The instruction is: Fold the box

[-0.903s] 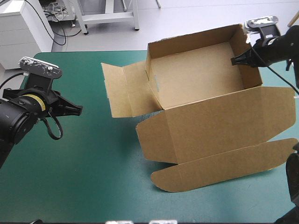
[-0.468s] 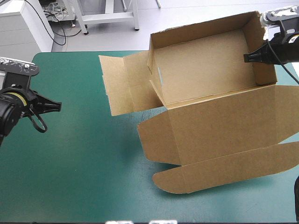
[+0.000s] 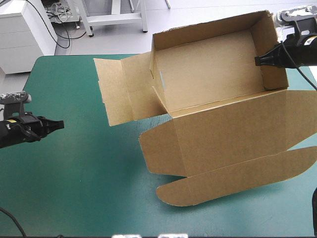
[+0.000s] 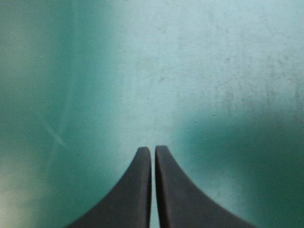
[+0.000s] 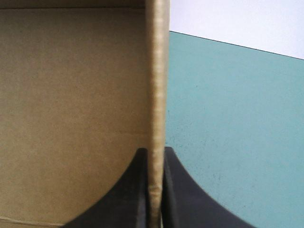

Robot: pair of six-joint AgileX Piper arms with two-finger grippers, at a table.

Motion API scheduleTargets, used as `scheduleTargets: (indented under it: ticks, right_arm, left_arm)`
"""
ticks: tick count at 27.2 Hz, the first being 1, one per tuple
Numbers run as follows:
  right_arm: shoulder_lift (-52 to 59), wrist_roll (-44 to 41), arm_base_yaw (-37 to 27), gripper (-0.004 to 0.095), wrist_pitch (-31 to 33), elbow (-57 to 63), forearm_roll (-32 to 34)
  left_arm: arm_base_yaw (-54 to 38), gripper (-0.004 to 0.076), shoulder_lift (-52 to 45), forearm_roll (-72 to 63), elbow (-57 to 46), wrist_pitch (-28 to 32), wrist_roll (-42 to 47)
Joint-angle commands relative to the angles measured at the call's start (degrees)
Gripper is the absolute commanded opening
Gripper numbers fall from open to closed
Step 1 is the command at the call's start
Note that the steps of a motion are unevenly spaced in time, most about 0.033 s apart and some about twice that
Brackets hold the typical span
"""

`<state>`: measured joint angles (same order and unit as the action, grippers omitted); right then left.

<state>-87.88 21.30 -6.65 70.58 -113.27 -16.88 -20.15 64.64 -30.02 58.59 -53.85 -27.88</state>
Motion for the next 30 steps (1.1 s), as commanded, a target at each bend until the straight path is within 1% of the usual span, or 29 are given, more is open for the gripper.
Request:
scheduleTargets:
  ticks: [1,3,5,8,10,13,16,18,20,24,26,27,30]
  right_arm:
    - [2.46,0.01,-0.37,-0.0022,-3.59,-1.61,-2.86]
    - [2.46,0.22,-0.37,-0.0021,-3.59,-1.61,-3.94]
    - [2.46,0.46,-0.37,-0.0022,-3.59,-1.61,-5.17]
    - [2.46,1.34,-0.37,-0.0022,-3.59,-1.61,-7.23]
    - [2.46,1.44,-0.37,-0.0022,-3.59,-1.61,-7.79]
    - [2.46,2.22,-0.37,-0.0022,-3.59,-1.61,-9.23]
    - [2.46,2.38,-0.25,-0.0021,-3.59,-1.61,-9.51]
    - [2.46,2.38,-0.16,-0.0022,-3.59,-1.61,-9.62]
    - [2.46,2.38,-0.16,-0.0022,-3.59,-1.61,-9.85]
    - [2.46,2.85,-0.16,-0.0022,-3.59,-1.61,-10.65]
    - [2.46,3.09,-0.16,-0.0022,-3.59,-1.61,-10.95]
    - [2.46,3.21,-0.16,-0.0022,-3.59,-1.61,-11.83]
    - [2.46,3.88,-0.16,-0.0022,-3.59,-1.61,-15.21]
  left_arm:
    - [-0.50,0.0017,0.11,-16.21,-6.15,8.39,-11.43]
    - [-0.50,0.0015,1.13,-22.89,-9.64,9.51,-17.83]
    - [-0.50,0.0015,2.30,-28.06,-11.56,9.77,-21.22]
    - [-0.50,0.0015,4.09,-34.33,-12.74,9.34,-23.49]
    - [-0.50,0.0015,5.07,-38.35,-12.74,7.96,-24.49]
    - [-0.50,0.0015,6.23,-44.23,-12.74,6.26,-28.65]
    - [-0.50,0.0036,7.14,-46.72,-12.61,5.41,-28.70]
    - [-0.50,0.0092,7.63,-47.57,-12.36,4.44,-28.97]
    - [-0.50,0.0174,8.24,-50.46,-12.36,2.97,-31.66]
    - [-0.50,0.0415,9.66,-59.61,-12.36,-3.82,-37.52]
    - [-0.39,0.0540,10.05,-63.98,-12.36,-6.39,-38.91]
    - [-0.28,0.0551,10.05,-64.14,-12.24,-6.39,-38.91]
    - [1.85,0.0550,10.05,-62.65,-10.42,-6.47,-38.94]
